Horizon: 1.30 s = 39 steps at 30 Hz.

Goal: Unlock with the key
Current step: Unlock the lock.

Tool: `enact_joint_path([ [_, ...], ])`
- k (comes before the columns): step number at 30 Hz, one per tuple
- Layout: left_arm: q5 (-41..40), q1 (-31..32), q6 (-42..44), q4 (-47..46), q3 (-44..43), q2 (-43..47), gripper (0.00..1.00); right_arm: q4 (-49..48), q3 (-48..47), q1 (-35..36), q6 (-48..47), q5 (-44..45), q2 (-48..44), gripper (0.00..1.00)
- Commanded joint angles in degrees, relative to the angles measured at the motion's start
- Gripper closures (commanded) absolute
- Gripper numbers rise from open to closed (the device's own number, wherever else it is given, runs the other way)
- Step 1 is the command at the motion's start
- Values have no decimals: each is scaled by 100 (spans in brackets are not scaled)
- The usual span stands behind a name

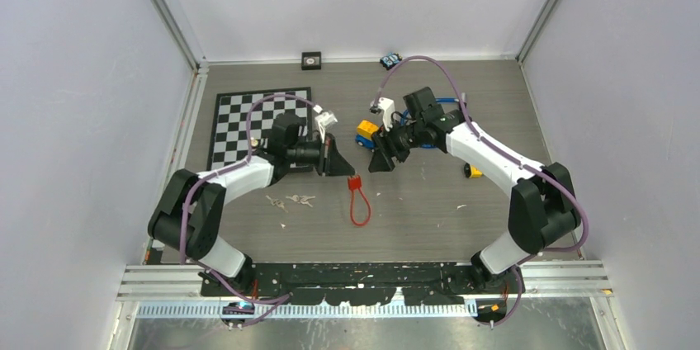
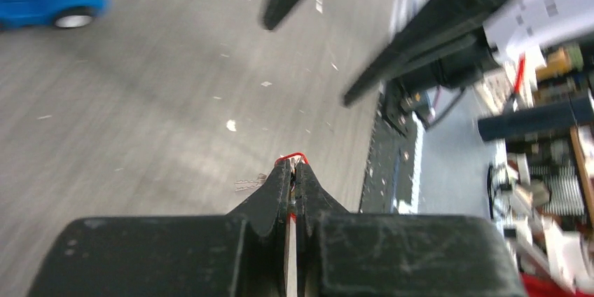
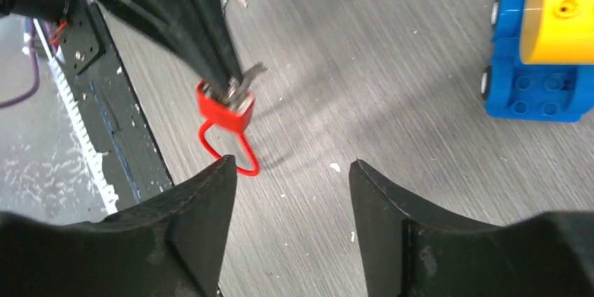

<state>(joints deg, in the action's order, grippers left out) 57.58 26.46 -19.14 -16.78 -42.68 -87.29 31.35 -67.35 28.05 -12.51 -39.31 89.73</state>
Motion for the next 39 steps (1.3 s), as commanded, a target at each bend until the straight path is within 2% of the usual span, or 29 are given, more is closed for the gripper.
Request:
enact_joint_path([
  [1, -822, -425, -1087, 242, -530, -123, 100, -486, -92, 15, 495, 466, -311, 31],
  [8, -1565, -528, -2368, 693, -851, -160, 100, -354, -507, 490, 641, 1250, -3, 26],
  [14, -1621, -528, -2999, 807, -920, -260, 100, -330, -835, 790, 707, 1664, 368, 23],
  [26, -1307, -457, -3686, -356, -474, -247, 100, -372, -1046, 890, 838, 1444, 787, 21],
  [34, -1281, -475, -4004, -1056, -186, -165, 100, -525, -840, 886, 935, 944, 812, 29],
  [39, -1293, -481, -4103, -1246, -109, -157, 100, -552, -800, 886, 961, 826, 837, 40],
])
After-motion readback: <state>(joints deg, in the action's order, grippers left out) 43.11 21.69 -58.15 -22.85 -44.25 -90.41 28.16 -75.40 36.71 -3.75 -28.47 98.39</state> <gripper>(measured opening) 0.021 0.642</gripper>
